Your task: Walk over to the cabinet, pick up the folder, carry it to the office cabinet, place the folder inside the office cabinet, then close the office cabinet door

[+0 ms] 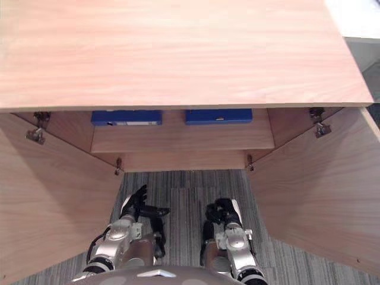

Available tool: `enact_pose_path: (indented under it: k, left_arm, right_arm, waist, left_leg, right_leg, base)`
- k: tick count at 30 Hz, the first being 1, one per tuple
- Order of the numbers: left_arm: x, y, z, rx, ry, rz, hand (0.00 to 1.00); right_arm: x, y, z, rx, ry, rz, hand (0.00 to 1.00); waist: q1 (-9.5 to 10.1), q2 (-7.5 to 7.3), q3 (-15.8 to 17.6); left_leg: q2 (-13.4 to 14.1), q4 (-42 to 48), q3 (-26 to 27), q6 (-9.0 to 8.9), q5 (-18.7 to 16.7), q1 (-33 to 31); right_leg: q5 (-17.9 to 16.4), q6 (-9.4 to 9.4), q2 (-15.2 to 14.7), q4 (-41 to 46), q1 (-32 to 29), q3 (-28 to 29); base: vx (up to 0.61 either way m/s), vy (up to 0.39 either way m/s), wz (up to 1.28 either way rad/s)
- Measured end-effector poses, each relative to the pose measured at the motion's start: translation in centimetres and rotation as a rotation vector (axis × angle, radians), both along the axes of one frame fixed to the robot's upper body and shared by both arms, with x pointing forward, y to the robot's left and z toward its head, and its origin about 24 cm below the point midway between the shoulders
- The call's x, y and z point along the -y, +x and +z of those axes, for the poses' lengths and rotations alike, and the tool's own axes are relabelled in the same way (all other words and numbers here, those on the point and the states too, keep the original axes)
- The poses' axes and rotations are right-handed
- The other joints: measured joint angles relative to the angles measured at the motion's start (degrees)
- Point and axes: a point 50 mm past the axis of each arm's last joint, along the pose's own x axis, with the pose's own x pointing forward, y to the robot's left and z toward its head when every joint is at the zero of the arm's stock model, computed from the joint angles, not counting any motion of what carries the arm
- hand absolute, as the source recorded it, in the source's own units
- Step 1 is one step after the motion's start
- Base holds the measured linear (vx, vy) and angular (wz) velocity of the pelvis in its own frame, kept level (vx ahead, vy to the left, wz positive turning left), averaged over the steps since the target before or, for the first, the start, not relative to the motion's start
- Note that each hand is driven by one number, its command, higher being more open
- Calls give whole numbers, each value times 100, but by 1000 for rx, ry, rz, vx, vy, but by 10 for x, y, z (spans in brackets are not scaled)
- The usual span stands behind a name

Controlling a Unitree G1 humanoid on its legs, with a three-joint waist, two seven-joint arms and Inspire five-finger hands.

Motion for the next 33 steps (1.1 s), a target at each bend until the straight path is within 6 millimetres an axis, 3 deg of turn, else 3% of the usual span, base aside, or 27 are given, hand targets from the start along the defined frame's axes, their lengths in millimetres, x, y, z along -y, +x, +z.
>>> enact_pose_path:
  k: [6, 16, 24, 33]
  left_arm:
    - [-3, -16, -14, -92, 24, 4, 100]
    - [-14, -60, -36, -265, 55, 69, 100]
    - [-18, -67, -39, -296, 51, 110, 100]
    - [-17, -64, -39, -304, 57, 95, 100]
  right_arm:
    - [22, -31, -23, -160, -24, -132, 100]
    - [26, -43, -31, -229, 45, -297, 100]
    - [29, -51, -35, -257, 89, -403, 100]
    - [50, -72, -36, -234, 193, -735, 100]
  waist:
    - [-60, 117, -246]
    - [-107, 24, -359]
    - [-99, 18, -418]
    - [-174, -13, -458]
  left_leg:
    - [-132, -828, -8, 35, 374, 600]
    - [-328, -860, -90, 102, 298, 753]
    - [-325, -856, 164, 71, 187, 1017]
    - [-270, -831, 637, -38, 1, 1378]
  right_leg:
    - [142, -4, 18, -326, 327, 11]
    - [227, 98, -139, -621, 625, 14]
    - [250, 90, -129, -704, 796, 272]
    - [268, 60, -71, -779, 904, 768]
  base:
    - [-30, 12, -3]
    - [-60, 36, 2]
    - [27, -2, -17]
    - [10, -7, -29]
